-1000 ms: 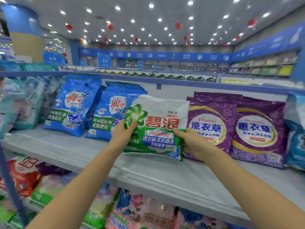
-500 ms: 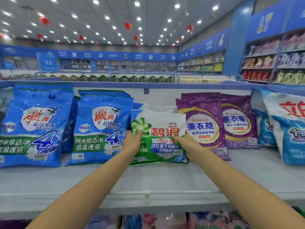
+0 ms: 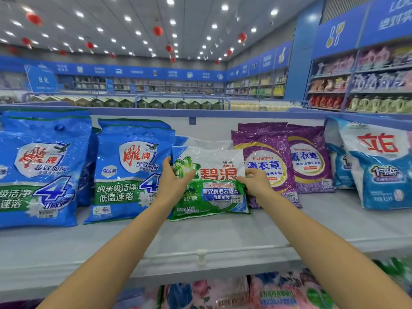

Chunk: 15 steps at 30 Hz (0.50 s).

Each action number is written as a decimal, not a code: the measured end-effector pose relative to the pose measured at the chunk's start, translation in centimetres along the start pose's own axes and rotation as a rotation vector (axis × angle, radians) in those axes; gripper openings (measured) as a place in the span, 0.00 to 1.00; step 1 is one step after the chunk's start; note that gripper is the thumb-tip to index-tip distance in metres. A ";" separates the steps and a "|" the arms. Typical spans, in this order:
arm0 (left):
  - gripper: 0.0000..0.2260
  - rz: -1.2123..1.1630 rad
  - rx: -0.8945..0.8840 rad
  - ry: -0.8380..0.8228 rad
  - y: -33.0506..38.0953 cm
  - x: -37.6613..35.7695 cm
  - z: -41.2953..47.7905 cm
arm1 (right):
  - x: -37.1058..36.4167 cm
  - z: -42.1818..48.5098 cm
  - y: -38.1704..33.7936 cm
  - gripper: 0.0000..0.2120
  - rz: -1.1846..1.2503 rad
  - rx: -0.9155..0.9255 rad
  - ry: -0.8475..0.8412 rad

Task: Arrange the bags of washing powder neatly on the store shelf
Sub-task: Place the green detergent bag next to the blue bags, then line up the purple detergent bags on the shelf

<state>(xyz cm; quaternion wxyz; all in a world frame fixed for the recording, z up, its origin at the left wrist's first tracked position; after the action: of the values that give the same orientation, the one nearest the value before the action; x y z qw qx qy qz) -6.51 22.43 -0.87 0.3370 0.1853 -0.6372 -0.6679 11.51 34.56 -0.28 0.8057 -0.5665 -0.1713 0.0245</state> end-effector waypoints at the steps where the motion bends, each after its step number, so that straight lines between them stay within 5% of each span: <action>1: 0.39 0.061 -0.029 -0.001 -0.1 0.3 0.0 | 0.0 0.0 0.0 0.07 -0.021 0.001 0.013; 3: 0.43 0.156 -0.074 0.010 -0.3 0.8 -0.1 | -0.2 0.1 0.2 0.11 -0.046 0.020 0.045; 8: 0.37 0.251 -0.173 0.038 -0.3 1.3 -1.4 | 0.3 0.0 0.6 0.15 -0.104 0.107 0.113; 15: 0.10 0.159 -0.269 0.140 2.3 3.3 -4.1 | 4.4 -3.0 -2.1 0.09 -0.109 0.337 0.203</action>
<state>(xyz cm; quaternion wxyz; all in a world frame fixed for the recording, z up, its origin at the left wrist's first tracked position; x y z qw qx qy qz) -5.55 17.25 1.53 0.4542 0.1336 -0.5296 -0.7038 16.20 32.12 1.86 0.9024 -0.4130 -0.1132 -0.0482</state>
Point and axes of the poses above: each hand's wrist, its own z-axis towards the middle knuckle, its own x-axis out of the back of the hand, y = z × x, the point moved 1 cm from there along z, towards the middle knuckle, and after that the axes turned 11 degrees about x, right-handed, at the moved point
